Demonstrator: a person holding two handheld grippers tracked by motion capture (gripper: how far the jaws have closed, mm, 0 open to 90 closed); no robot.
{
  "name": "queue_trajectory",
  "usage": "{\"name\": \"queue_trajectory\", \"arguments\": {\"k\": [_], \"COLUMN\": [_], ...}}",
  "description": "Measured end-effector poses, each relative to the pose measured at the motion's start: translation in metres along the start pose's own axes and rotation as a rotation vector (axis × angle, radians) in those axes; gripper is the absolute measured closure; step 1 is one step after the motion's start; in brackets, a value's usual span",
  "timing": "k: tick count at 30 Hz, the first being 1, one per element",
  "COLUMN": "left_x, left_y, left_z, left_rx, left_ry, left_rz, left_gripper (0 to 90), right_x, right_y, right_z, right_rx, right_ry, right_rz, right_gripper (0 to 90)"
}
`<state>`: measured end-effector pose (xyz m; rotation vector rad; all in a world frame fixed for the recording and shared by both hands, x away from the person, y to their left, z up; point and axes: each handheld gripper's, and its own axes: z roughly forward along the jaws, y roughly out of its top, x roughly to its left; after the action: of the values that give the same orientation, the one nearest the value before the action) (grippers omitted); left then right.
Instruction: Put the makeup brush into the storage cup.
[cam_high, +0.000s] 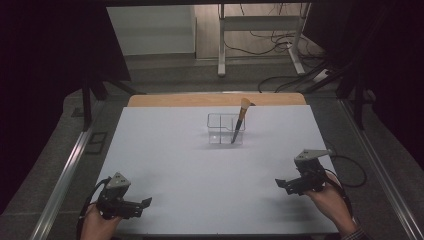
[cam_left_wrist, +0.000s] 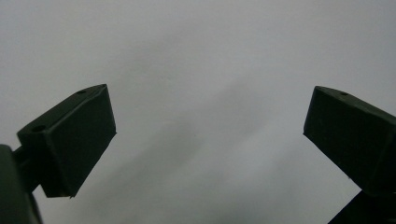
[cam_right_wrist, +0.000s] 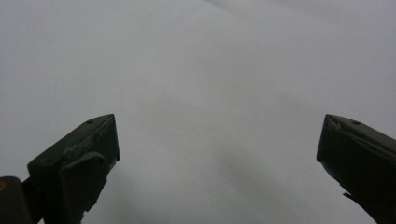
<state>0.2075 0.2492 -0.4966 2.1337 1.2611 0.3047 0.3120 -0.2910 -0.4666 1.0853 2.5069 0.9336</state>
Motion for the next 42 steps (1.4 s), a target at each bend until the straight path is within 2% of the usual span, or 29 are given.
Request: {"name": "queue_trajectory", "arguments": {"k": [42], "left_x": [0.0], "left_y": [0.001], "left_z": [0.0], "left_rx": [0.001], "left_ry": [-0.001], "left_rz": [0.003], "left_gripper": [2.9], "right_x": [-0.005], "right_y": [-0.035], "right_z": [-0.03], "right_rx": [0.03], "right_ry": [-0.052], "right_rz": [0.037], "right_gripper": [0.0]}}
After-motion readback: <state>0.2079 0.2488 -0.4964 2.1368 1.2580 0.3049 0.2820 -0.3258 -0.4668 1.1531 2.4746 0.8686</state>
